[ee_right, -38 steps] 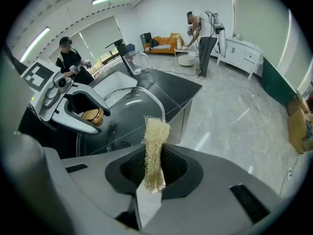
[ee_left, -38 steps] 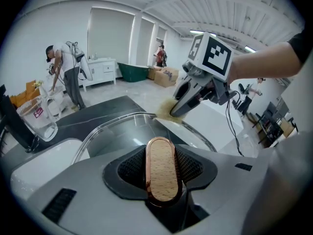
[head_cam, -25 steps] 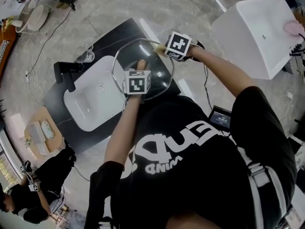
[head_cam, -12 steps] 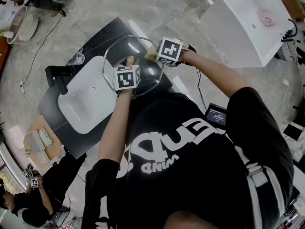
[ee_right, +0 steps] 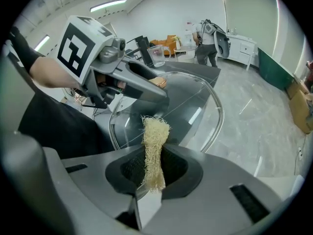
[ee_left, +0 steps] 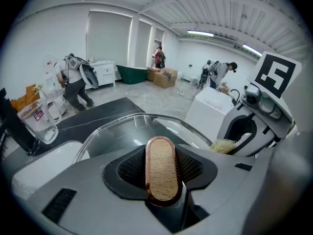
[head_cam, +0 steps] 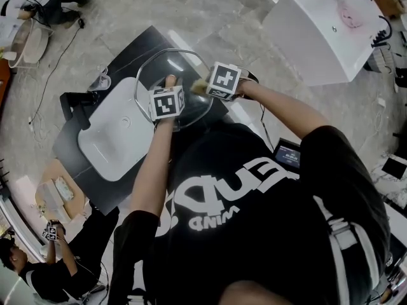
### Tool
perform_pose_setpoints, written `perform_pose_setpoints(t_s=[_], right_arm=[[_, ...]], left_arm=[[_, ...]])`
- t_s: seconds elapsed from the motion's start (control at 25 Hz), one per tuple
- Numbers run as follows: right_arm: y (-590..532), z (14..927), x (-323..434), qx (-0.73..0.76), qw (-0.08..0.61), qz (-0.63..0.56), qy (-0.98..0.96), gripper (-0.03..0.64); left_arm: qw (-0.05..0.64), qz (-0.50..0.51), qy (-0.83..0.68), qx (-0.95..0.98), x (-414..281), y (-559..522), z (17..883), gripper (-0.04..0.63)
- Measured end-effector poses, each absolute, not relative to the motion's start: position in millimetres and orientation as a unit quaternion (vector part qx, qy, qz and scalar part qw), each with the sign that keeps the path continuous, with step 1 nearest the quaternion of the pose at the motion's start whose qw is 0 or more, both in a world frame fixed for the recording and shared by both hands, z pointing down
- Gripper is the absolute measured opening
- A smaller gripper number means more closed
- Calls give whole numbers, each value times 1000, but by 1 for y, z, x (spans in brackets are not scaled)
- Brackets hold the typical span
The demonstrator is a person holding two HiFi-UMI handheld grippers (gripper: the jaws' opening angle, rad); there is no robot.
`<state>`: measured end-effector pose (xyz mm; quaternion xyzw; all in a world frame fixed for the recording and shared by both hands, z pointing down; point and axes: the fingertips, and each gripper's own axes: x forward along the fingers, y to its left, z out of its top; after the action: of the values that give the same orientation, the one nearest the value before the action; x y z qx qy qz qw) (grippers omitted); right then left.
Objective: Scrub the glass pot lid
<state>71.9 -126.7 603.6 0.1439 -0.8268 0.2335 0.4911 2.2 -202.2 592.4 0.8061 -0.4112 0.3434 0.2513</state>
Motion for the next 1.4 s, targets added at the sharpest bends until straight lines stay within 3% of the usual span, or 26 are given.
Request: perform_pose_setpoints(t_s=[1.12,1.4], right_arm=[[-34,613,1,61,492,225,-839,46],[-45,587,-7,75,438,253,-859,48]], left_arm=[[246,339,-429,800,1,-203,593,179],[254,329,-419,807,-3,-200,585,183]])
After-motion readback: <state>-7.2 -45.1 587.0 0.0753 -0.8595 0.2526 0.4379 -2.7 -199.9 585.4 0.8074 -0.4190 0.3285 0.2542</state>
